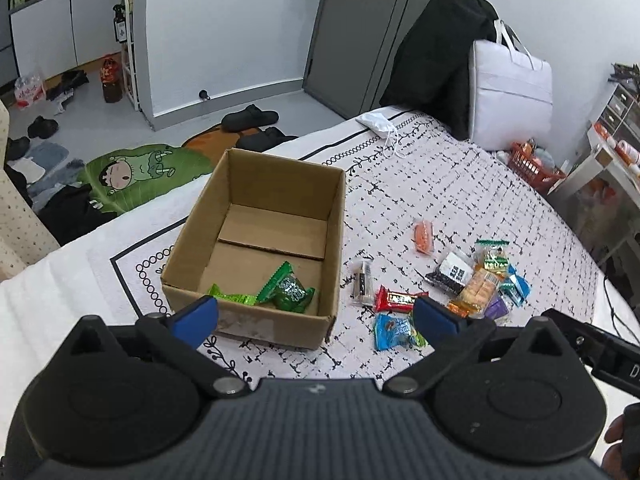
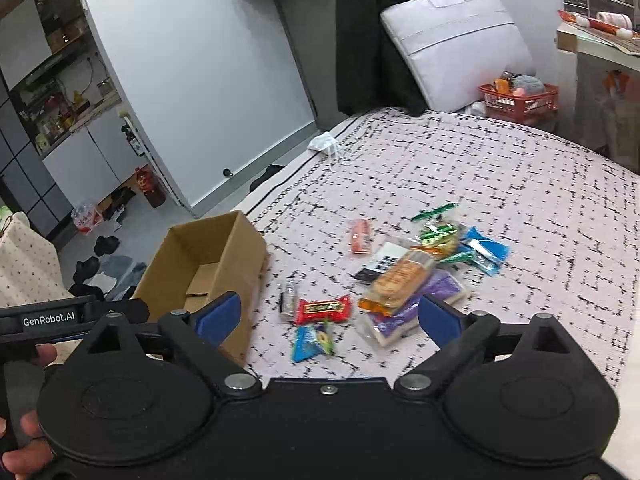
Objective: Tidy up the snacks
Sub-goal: 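Move both tools back over the snack pile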
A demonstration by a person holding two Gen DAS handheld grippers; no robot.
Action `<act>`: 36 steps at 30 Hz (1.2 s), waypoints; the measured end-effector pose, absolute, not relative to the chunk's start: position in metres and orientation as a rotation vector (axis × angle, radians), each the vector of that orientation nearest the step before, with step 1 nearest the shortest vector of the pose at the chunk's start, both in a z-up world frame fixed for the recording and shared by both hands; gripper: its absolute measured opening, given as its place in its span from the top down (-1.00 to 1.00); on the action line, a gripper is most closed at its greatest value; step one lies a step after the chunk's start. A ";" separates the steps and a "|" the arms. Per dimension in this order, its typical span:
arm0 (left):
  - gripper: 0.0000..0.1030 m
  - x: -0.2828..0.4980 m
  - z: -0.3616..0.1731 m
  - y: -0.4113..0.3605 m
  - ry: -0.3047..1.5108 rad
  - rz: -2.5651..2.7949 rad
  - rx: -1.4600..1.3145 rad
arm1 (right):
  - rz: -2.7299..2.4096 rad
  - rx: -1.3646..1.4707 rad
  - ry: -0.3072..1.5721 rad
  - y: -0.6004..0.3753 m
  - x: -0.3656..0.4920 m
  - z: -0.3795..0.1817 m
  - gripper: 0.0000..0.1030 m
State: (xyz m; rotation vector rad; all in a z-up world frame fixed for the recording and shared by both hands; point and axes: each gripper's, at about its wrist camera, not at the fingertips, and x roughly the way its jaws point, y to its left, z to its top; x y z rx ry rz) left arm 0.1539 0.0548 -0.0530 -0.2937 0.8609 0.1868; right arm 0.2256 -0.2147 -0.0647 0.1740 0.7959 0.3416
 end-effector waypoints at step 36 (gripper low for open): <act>-0.60 0.198 -0.114 -0.046 0.910 0.115 -0.253 | 0.193 0.504 0.921 -0.287 0.273 -0.143 -0.06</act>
